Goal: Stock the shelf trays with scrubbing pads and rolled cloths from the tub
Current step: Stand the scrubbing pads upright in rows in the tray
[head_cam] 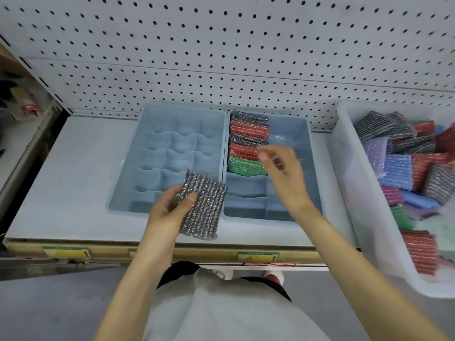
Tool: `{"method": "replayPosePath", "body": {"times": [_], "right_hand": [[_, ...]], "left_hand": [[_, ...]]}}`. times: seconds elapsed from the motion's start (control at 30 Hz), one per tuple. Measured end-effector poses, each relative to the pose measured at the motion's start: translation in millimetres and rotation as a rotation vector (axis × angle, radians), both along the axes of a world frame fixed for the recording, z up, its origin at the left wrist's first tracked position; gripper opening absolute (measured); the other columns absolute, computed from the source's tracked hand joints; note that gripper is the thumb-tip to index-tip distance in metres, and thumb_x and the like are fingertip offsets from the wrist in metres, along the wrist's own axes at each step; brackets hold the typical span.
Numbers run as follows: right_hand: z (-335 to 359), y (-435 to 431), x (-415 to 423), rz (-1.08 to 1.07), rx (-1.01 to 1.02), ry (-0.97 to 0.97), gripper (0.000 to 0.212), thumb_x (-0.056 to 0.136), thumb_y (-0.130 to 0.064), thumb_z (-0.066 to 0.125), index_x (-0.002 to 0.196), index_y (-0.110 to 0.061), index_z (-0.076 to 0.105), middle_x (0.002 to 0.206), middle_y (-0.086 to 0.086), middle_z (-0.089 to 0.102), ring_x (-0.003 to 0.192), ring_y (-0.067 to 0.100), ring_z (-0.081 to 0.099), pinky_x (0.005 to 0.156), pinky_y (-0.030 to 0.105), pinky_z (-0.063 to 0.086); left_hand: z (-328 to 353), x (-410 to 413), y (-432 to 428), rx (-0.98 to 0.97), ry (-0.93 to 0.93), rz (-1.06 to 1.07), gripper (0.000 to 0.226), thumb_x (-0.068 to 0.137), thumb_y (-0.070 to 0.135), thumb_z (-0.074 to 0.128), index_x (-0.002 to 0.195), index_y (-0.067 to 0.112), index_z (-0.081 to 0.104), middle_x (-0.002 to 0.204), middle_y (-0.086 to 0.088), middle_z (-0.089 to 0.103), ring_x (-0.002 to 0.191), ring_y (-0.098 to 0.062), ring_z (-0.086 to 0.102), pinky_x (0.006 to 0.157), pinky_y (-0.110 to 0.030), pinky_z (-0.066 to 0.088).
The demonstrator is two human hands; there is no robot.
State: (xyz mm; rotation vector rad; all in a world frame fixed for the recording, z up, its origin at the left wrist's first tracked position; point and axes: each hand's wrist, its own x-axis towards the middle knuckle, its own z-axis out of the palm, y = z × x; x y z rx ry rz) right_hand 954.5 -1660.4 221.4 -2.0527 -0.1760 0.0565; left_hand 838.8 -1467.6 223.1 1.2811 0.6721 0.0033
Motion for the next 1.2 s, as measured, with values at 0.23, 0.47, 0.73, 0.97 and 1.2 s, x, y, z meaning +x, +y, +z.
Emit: {"method": "replayPosePath", "body": {"times": [0.23,0.47,0.73,0.97,1.2], "right_hand": [[14,19,-54,0.064,0.462,0.560,0.040,0.079,-0.003,0.071,0.109,-0.024,0.054,0.100,0.000,0.070,0.091,0.014,0.068,0.073,0.026,0.056],[10,-18,-9,-0.143,0.117,0.114,0.027,0.074,-0.013,0.078,0.096,-0.018,0.063,0.094,-0.002,0.070,0.085,0.016,0.066,0.073,0.030,0.053],[-37,7,7,0.373,-0.752,-0.292,0.053,0.078,0.009,0.065,0.126,-0.013,0.059,0.097,0.010,0.052,0.089,0.028,0.052,0.072,0.042,0.051],[-51,7,2,0.236,-0.757,-0.589,0.018,0.070,0.000,0.073,0.082,-0.011,0.064,0.078,0.003,0.063,0.075,0.027,0.054,0.062,0.034,0.046],[-52,0,16,0.330,-0.715,-0.611,0.034,0.057,0.020,0.069,0.073,-0.011,0.068,0.078,0.001,0.067,0.075,0.023,0.057,0.056,0.029,0.046]], "left_hand": [[2,20,-32,0.097,-0.095,-0.123,0.019,0.096,0.020,0.051,0.105,0.019,0.068,0.097,0.003,0.073,0.087,-0.008,0.066,0.074,-0.019,0.052],[-21,23,-15,0.384,-0.071,-0.180,0.028,0.094,0.052,0.035,0.116,0.039,0.048,0.106,0.013,0.065,0.100,0.005,0.061,0.095,-0.030,0.044],[-38,26,-17,0.775,-0.022,-0.522,0.042,0.098,0.043,0.033,0.134,0.027,0.048,0.133,0.012,0.054,0.120,-0.009,0.051,0.087,-0.023,0.036],[-43,32,-15,0.822,-0.020,-0.550,0.042,0.100,0.042,0.031,0.137,0.032,0.045,0.139,0.012,0.050,0.122,-0.010,0.050,0.089,-0.024,0.037],[-43,33,-15,0.697,-0.010,-0.537,0.055,0.092,0.056,0.026,0.137,0.032,0.047,0.140,0.016,0.049,0.129,-0.006,0.044,0.100,-0.024,0.033]]}}
